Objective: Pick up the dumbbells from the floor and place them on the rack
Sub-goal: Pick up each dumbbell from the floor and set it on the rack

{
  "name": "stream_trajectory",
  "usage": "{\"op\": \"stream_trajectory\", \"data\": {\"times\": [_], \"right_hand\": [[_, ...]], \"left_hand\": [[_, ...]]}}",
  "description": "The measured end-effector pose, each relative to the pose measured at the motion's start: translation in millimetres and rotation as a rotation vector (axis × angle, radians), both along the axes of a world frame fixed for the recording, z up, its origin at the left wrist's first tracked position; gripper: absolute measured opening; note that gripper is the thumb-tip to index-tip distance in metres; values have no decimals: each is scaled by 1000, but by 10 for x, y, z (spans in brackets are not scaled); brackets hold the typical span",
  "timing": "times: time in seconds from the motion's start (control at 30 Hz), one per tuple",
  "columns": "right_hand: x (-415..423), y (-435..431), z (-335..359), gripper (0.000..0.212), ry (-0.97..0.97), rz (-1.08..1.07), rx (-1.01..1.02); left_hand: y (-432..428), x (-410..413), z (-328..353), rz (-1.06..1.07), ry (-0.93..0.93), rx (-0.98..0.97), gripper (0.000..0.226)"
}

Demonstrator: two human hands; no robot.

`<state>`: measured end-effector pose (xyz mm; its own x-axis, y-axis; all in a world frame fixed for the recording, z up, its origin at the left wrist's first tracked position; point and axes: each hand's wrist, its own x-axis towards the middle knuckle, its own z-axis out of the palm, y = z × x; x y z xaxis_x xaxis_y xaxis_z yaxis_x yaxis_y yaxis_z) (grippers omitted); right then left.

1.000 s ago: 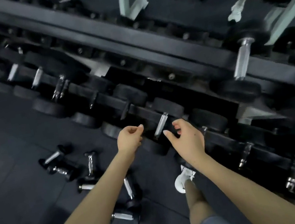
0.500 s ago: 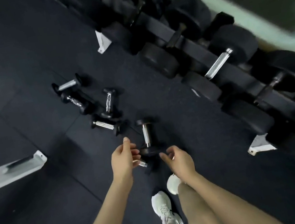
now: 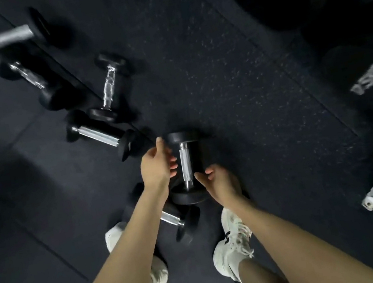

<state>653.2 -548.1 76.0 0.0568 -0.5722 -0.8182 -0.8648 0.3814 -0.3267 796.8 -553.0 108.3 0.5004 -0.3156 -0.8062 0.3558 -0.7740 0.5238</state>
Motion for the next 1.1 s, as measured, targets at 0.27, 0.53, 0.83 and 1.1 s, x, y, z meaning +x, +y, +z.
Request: {"op": "stream_trajectory", "data": {"times": [0.27, 0.53, 0.83, 1.1], "right_hand": [[309, 50, -1417, 75, -75, -234, 108], [331, 83, -1616, 18, -254, -342, 364], [336, 194, -1103, 28, -234, -234, 348], [276, 333, 598, 46, -240, -64, 280]], "left_hand": [[200, -86, -1515, -340, -70, 124, 54], [233, -182, -1912, -397, 273, -44, 50], [297, -59, -1344, -358, 210, -73, 32], [417, -48, 379, -270, 187, -73, 31]]}}
